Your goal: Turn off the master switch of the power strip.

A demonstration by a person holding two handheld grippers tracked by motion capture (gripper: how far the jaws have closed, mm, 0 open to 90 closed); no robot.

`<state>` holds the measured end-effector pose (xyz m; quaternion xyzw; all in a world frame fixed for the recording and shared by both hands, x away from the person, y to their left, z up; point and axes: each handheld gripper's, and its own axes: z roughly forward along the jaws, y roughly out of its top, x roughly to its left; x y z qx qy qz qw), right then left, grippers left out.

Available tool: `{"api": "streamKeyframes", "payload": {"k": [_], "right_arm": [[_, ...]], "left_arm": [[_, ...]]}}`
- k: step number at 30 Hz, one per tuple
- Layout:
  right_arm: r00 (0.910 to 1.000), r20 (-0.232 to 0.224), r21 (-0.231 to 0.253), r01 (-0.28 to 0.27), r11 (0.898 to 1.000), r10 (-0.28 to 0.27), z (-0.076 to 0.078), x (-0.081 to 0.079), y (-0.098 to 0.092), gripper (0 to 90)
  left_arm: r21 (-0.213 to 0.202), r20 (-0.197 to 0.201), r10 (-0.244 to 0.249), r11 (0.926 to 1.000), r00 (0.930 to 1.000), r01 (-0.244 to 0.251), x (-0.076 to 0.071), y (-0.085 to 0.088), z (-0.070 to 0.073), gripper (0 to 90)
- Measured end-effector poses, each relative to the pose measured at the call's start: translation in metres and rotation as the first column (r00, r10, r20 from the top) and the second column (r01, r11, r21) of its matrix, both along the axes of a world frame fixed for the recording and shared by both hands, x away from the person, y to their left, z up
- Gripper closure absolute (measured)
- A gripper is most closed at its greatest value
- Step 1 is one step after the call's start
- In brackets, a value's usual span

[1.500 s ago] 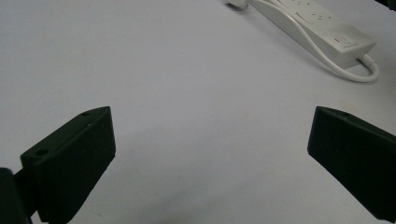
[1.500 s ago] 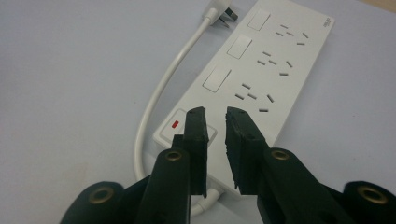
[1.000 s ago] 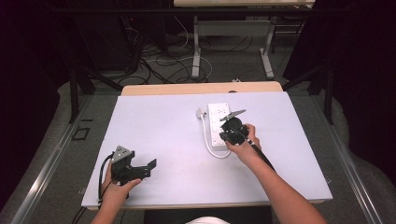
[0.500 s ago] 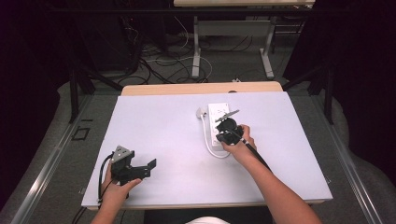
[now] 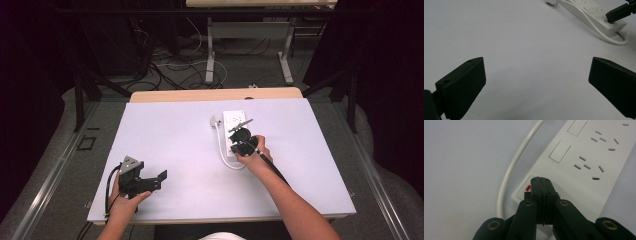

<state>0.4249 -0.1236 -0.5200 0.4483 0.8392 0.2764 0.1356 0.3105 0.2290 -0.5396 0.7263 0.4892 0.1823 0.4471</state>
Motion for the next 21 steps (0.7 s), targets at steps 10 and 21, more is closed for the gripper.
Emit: {"api": "streamKeyframes", "payload": {"k": [10,21], "right_arm": [[0.9999,-0.007,0.02,-0.012,1.0,0.013,-0.001,0.0032,-0.0034,90.0],[0.9998,0.021,0.051,0.001,0.999,-0.002,0.0042,0.0011,-0.0101,84.4]], "left_arm": [[-0.001,0.002,0.001,1.0,1.0,-0.001,-0.0005,-0.0006,0.0003,1.3],[0.002,0.005,0.002,1.0,1.0,-0.002,0.0005,0.0,0.0,1.4]]}}
